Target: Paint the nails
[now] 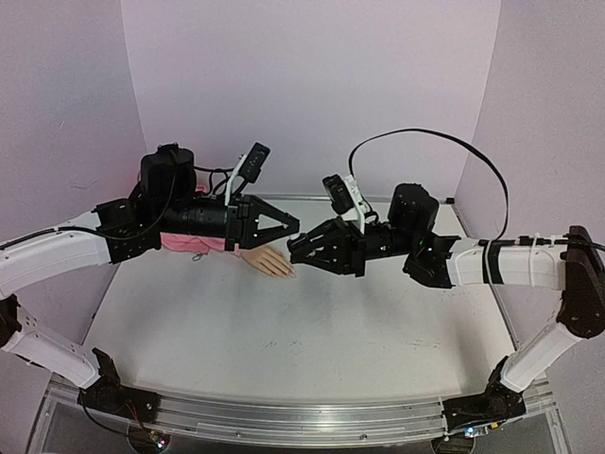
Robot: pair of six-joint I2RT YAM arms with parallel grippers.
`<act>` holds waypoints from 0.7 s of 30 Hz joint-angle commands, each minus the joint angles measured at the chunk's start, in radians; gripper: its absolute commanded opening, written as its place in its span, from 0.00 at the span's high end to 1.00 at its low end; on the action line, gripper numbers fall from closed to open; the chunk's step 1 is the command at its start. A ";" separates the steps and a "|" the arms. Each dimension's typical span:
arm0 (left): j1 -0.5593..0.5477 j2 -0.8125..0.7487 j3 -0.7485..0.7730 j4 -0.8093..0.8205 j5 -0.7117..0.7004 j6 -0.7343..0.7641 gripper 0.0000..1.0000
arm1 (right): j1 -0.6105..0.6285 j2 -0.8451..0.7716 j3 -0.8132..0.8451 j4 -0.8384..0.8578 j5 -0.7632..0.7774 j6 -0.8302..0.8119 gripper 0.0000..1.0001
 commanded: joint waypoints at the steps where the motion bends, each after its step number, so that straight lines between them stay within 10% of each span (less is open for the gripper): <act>1: -0.005 -0.001 0.033 0.056 -0.050 -0.005 0.90 | -0.002 -0.011 0.037 0.076 0.070 -0.005 1.00; 6: -0.005 0.017 0.037 0.050 -0.079 -0.011 0.99 | 0.005 -0.032 0.054 -0.067 0.378 -0.089 1.00; 10: -0.005 0.018 0.025 0.021 -0.262 -0.043 1.00 | 0.221 -0.034 0.076 -0.226 1.757 -0.241 1.00; 12: -0.005 0.029 0.032 -0.035 -0.385 -0.084 1.00 | 0.287 -0.005 0.040 -0.015 2.038 -0.454 1.00; 17: -0.005 0.046 0.065 -0.083 -0.421 -0.083 0.99 | 0.309 -0.009 0.035 0.083 1.739 -0.559 1.00; 21: -0.004 0.032 0.074 -0.081 -0.363 -0.050 0.70 | 0.284 -0.051 0.021 -0.007 1.304 -0.502 1.00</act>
